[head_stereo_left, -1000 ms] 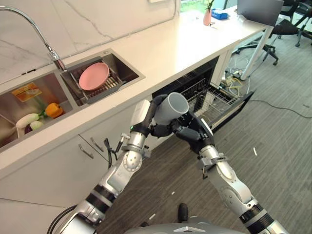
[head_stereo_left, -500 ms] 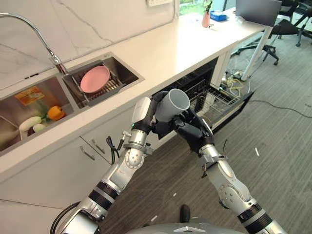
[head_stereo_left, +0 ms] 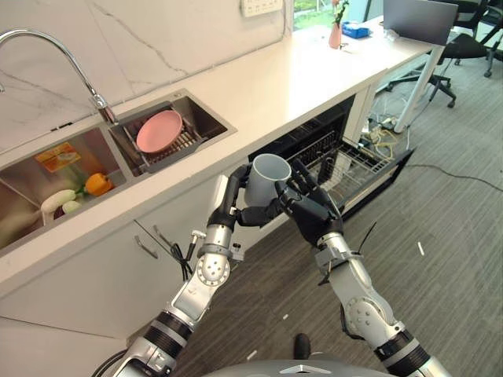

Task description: Place the dishes in the dishwasher.

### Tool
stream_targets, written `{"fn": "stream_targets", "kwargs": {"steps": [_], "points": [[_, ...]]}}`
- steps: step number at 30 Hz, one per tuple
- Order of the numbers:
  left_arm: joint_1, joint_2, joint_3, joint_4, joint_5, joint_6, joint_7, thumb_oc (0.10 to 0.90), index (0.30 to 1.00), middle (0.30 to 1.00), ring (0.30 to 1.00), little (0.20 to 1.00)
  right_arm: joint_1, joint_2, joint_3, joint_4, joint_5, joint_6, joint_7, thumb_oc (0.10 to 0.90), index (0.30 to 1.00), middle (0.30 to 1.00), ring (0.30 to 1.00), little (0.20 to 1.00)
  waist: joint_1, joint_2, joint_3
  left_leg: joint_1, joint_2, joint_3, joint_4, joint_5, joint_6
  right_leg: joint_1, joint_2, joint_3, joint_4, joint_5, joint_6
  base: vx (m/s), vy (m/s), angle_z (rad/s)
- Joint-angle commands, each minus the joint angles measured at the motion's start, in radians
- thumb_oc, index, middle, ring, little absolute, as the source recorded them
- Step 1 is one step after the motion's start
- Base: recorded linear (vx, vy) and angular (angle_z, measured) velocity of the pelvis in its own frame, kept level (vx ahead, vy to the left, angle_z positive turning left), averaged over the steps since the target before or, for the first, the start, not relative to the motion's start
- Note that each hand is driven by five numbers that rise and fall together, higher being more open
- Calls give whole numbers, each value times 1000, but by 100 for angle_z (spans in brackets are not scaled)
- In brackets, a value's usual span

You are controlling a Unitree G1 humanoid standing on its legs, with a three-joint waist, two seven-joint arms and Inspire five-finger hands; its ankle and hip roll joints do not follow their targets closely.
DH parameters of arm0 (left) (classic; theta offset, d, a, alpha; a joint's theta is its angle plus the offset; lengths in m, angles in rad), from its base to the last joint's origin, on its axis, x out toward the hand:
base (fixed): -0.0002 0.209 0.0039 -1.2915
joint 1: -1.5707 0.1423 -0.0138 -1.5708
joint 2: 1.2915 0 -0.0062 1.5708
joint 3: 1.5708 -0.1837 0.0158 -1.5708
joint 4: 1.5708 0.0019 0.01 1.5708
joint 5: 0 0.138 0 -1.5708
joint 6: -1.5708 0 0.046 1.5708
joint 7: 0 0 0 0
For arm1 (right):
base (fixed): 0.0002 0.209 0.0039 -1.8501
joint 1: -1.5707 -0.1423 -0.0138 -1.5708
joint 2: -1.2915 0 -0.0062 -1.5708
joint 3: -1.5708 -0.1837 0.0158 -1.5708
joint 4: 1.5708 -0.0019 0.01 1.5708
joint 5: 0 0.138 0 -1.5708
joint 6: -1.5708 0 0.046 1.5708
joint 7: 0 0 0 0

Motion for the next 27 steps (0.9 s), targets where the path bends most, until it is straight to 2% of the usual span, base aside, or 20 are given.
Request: {"fn": "stream_targets", "kwargs": {"steps": [1, 6, 8, 10, 13, 14, 15, 17, 18, 27], "points": [[-64, 22, -113, 44, 4, -49, -58, 400, 300, 300, 300, 300, -200, 149, -39, -217, -16, -134, 116, 800, 900, 900, 900, 900, 2, -46, -24, 8, 12, 2, 6, -29, -40, 131, -72, -9, 14, -153, 140, 0, 0, 0], [-38, 21, -93, 55, -55, -45, -75, 400, 300, 300, 300, 300, -200, 142, -43, -212, -32, -125, 125, 800, 900, 900, 900, 900, 10, -47, -24, 6, 13, -2, 6, -28, -40, 131, -73, -12, 14, -154, 139, 0, 0, 0], [-38, 29, -85, 53, -45, -50, -78, 400, 300, 300, 300, 300, -194, 121, -53, -204, -87, -120, 116, 800, 900, 900, 900, 900, 10, -48, -23, 6, 13, -3, 6, -28, -40, 132, -74, -13, 14, -155, 139, -1, -5, 2], [-63, 46, -36, 25, -58, -62, -60, 400, 300, 300, 300, 300, -182, 85, -77, -198, -152, -111, 113, 800, 900, 900, 900, 900, 8, -51, -24, 6, 13, -5, 6, -28, -42, 133, -74, -16, 14, -155, 140, 5, -11, 3], [-66, 63, -40, -28, -27, -59, -81, 400, 300, 300, 300, 300, -179, 49, -99, -209, -257, -79, 99, 800, 900, 900, 900, 900, 6, -49, -26, 7, 13, -5, 6, -31, -41, 134, -74, -16, 14, -155, 141, 0, 0, 0], [-56, 74, -35, -49, -21, -62, -88, 400, 300, 300, 300, 300, -176, 38, -106, -209, -285, -75, 96, 800, 900, 900, 900, 900, 6, -50, -25, 7, 13, -5, 6, -31, -41, 135, -73, -17, 14, -155, 141, 7, 2, 3], [-92, 125, -45, -251, 5, -36, -133, 400, 300, 300, 300, 300, -163, 13, -114, -217, -361, -55, 78, 800, 900, 900, 900, 900, 9, -47, -27, 5, 13, -8, 6, -33, -38, 135, -74, -18, 14, -155, 142, 0, 0, 0], [-86, 120, -41, -250, 14, -45, -124, 400, 300, 300, 300, 300, -158, 11, -119, -206, -396, -45, 69, 800, 900, 900, 900, 900, 12, -50, -25, 4, 12, -11, 6, -34, -37, 135, -74, -19, 14, -156, 142, -4, -4, 4], [-115, 65, -106, -158, 76, -43, -89, 400, 300, 300, 300, 300, -160, 5, -95, -182, -431, -28, 58, 800, 900, 900, 900, 900, 4, -56, -22, 5, 12, -12, 6, -36, -37, 134, -73, -20, 14, -157, 142, -9, -10, 9], [-206, 41, -88, -60, 136, -32, -19, 400, 300, 300, 300, 300, -144, -24, -80, -164, -496, 0, 54, 800, 900, 900, 900, 900, -13, -60, -20, 8, 13, -3, 6, -36, -39, 134, -71, -15, 14, -157, 143, 4, 2, -1]]}}
